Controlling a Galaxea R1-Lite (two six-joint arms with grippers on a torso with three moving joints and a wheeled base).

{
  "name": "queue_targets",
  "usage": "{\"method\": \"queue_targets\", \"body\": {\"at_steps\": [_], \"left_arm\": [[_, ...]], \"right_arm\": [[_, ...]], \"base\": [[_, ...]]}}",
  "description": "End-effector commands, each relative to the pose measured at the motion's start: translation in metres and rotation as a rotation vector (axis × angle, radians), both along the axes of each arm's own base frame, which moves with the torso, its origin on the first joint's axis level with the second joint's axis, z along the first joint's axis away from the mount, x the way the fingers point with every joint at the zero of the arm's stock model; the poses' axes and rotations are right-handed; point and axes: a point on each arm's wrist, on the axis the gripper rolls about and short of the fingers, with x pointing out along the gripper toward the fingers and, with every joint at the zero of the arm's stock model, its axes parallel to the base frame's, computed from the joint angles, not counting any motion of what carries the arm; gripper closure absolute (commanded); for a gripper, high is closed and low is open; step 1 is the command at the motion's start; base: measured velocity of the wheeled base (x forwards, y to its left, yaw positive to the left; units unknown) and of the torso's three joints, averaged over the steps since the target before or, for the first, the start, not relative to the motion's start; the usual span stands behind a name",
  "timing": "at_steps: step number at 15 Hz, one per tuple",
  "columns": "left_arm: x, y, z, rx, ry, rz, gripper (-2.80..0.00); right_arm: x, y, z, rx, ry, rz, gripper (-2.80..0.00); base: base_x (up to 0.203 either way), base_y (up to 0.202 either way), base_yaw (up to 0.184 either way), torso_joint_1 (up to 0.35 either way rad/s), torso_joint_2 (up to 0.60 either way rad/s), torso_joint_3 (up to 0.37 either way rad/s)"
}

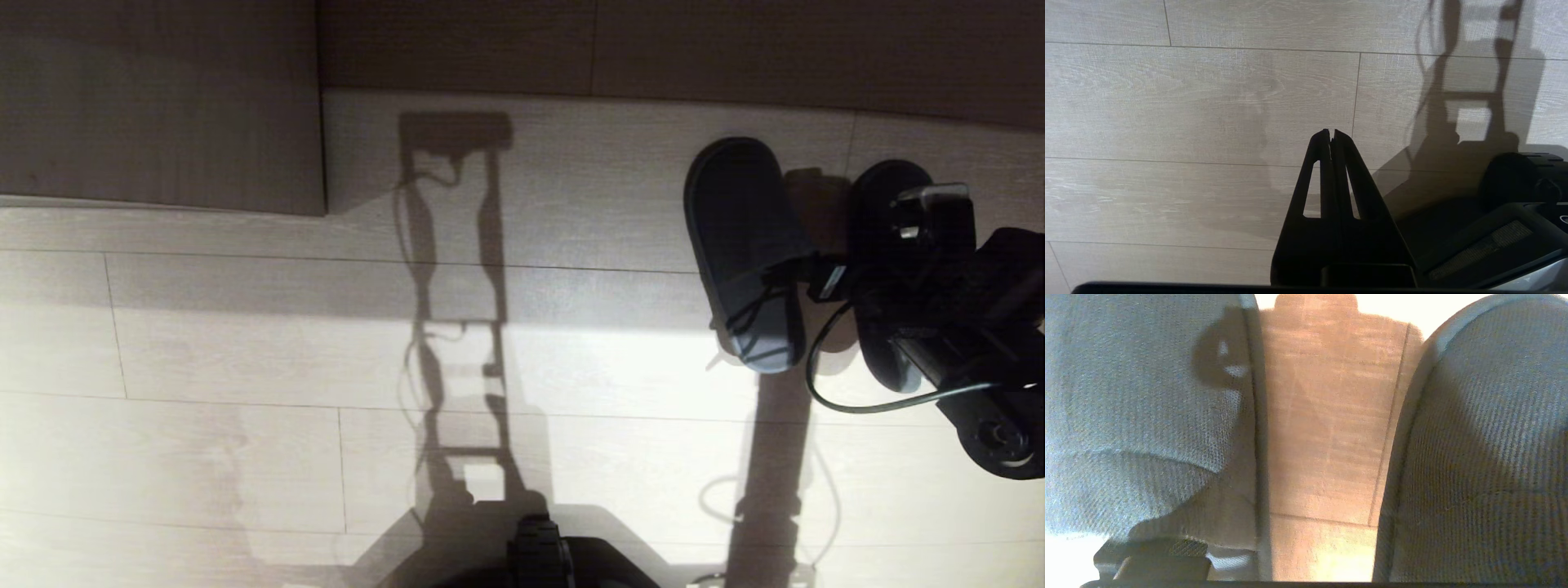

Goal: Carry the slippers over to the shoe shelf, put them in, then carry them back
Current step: Place the slippers on the floor

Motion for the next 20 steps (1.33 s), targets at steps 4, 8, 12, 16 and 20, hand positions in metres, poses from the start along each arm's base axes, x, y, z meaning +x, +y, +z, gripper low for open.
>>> {"method": "queue_targets", "body": {"at_steps": [4, 8, 12, 16, 20], "left_arm": [[0.0, 0.0, 0.0, 0.0, -0.001, 0.001, 0.0], [0.0, 0.0, 0.0, 0.001, -0.001, 0.0, 0.0], [0.0, 0.0, 0.0, 0.001, -0.001, -0.002, 0.0], [0.0, 0.0, 0.0, 0.001, -0.001, -0.001, 0.0], [0.0, 0.0, 0.0, 0.001, -0.001, -0.001, 0.0]], "right_arm": [[-0.013, 0.0, -0.016, -0.032, 0.065, -0.002, -2.8], [-0.021, 0.002, -0.049, -0.074, 0.194, 0.078, -2.8], [-0.02, 0.004, -0.069, -0.078, 0.23, 0.18, -2.8], [-0.019, 0.005, -0.071, -0.056, 0.208, 0.24, -2.8], [-0.033, 0.005, -0.064, -0.067, 0.196, 0.241, -2.8]], "base": [[0.0, 0.0, 0.0, 0.0, 0.0, 0.0], [0.0, 0.0, 0.0, 0.0, 0.0, 0.0], [0.0, 0.0, 0.0, 0.0, 0.0, 0.0], [0.0, 0.0, 0.0, 0.0, 0.0, 0.0], [0.0, 0.0, 0.0, 0.0, 0.0, 0.0]]}}
